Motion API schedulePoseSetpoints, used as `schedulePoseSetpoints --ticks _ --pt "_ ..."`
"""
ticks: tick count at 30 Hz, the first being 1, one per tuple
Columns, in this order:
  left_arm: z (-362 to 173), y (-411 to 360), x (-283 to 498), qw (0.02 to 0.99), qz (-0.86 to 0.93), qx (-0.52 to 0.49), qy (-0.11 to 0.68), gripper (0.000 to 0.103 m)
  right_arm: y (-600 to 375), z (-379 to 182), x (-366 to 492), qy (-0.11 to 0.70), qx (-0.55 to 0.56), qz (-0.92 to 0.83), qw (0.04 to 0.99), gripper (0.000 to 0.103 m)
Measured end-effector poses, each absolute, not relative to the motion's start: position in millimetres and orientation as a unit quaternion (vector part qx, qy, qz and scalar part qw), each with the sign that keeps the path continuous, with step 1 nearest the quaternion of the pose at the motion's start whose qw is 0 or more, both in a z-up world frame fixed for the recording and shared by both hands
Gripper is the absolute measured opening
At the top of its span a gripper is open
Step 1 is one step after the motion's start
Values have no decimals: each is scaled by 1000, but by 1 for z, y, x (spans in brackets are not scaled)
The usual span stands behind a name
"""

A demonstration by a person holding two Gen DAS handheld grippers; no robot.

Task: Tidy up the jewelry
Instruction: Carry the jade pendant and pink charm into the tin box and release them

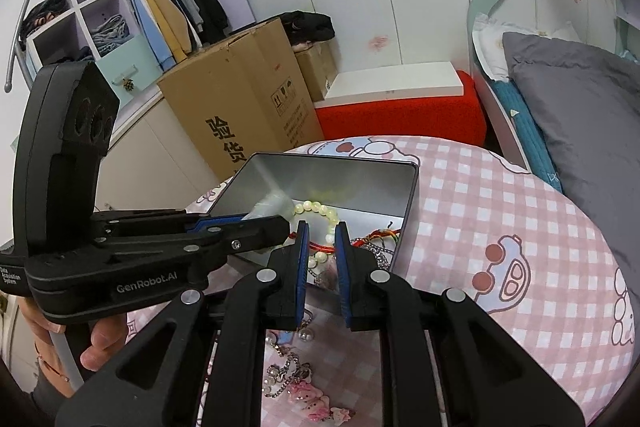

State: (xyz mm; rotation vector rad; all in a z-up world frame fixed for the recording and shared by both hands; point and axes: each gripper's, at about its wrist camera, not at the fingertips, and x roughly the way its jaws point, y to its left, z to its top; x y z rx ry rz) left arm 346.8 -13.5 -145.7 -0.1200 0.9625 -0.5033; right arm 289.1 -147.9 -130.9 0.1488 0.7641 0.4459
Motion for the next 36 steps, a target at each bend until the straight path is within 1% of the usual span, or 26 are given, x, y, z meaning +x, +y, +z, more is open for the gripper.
schedulePoseSetpoints --ticks 4,12,15,20,28,29,30,32,33,36 --pt "-144 -13 345 854 -241 -54 458 11 -148 -128 286 367 74 212 902 15" --pt "-134 -5 325 867 -231 -40 439 11 -163 -110 255 340 84 204 914 26" --pt "-131 0 314 873 -223 -37 431 11 -164 -113 244 344 83 201 914 27" --pt "-131 11 293 879 -215 -37 423 11 -155 -133 231 375 77 203 901 29" --pt "-148 31 265 882 -202 -54 422 11 -132 -170 236 420 65 197 884 29" --pt "-152 33 263 881 -202 -59 424 15 -130 -172 237 423 63 195 883 29" --pt "-156 36 261 880 -199 -63 427 21 -128 -174 238 423 58 191 884 29" --pt "-161 41 258 883 -192 -70 423 65 -125 -177 241 424 52 189 884 29" --pt "-162 45 255 890 -186 -81 409 66 -123 -180 244 427 53 188 883 29" --pt "-165 47 256 886 -189 -83 415 66 -118 -183 251 430 46 182 883 29"
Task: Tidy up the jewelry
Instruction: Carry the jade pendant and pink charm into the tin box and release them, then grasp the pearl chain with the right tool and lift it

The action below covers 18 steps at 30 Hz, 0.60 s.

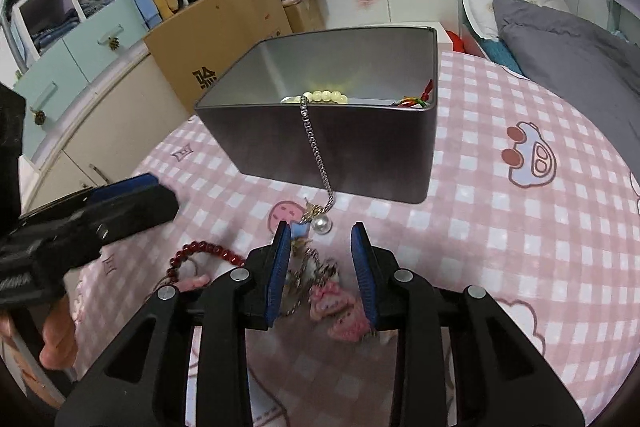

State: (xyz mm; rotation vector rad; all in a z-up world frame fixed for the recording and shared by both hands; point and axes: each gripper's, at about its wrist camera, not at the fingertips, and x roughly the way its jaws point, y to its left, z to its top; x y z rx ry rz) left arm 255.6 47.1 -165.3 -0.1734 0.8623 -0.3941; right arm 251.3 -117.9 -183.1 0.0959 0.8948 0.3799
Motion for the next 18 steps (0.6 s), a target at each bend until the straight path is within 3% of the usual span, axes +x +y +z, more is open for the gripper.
schedulePoseSetpoints --ticks 9,13,18 --pt "-178 45 262 884 -181 -66 426 66 -104 -186 264 431 7 176 885 29" --pt "-180 40 262 882 -190 -59 427 66 -106 -187 265 432 -6 173 885 13" --pt "-179 27 259 880 -205 -40 426 66 -116 -186 261 430 7 180 885 11"
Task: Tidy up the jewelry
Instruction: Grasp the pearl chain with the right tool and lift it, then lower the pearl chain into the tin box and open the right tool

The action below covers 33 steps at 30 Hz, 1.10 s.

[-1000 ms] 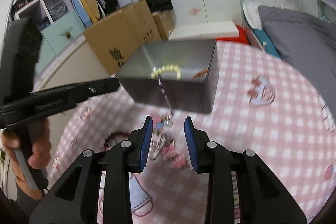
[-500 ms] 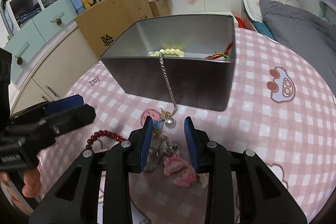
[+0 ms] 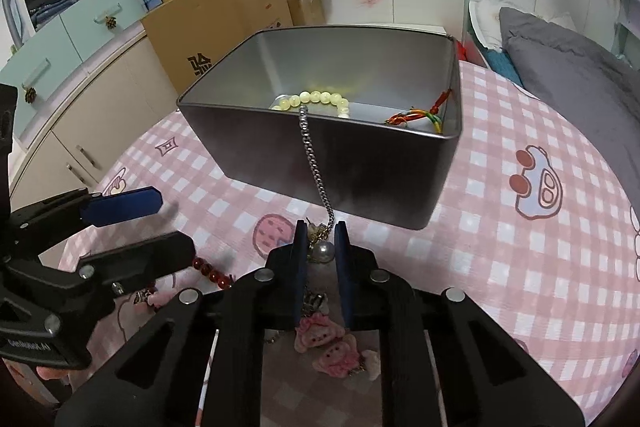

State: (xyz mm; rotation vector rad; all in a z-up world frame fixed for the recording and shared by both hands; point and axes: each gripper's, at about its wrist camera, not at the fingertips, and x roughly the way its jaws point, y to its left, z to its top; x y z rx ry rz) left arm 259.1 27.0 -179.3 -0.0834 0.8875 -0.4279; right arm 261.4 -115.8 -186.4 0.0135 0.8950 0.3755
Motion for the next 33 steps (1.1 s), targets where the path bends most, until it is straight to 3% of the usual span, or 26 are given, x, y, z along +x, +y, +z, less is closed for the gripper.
schedulePoseSetpoints --ticks 15,17,24,26,33 --pt "-182 -33 271 865 -249 26 434 64 -169 -168 243 400 95 185 893 9" --pt "-185 -38 275 862 -249 36 439 52 -172 -168 243 400 101 186 892 9" --pt "-192 -54 285 857 -233 68 456 33 -181 -171 243 399 111 189 890 9" --pt "-194 -55 283 861 -222 84 451 21 -182 -171 243 400 113 191 889 9" --pt "-191 -44 280 863 -224 76 446 17 -181 -164 241 392 111 199 891 9"
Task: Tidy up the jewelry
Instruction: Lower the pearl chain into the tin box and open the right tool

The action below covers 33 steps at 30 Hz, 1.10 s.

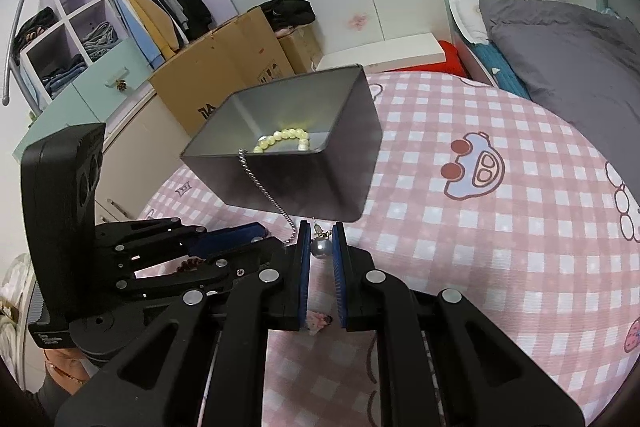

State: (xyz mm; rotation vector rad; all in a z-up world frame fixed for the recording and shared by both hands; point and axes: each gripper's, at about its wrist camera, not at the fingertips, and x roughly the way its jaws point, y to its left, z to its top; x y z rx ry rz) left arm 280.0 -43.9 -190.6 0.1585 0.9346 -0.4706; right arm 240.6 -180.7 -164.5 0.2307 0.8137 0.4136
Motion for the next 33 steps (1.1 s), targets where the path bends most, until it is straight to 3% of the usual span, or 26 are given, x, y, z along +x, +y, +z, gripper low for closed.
schedulePoseSetpoints --ticks 15,33 --pt "-105 -2 286 889 -261 -26 376 16 -160 -113 248 343 89 218 909 9" --pt "-129 -8 335 870 -244 -37 426 17 -149 -131 288 368 84 201 904 12"
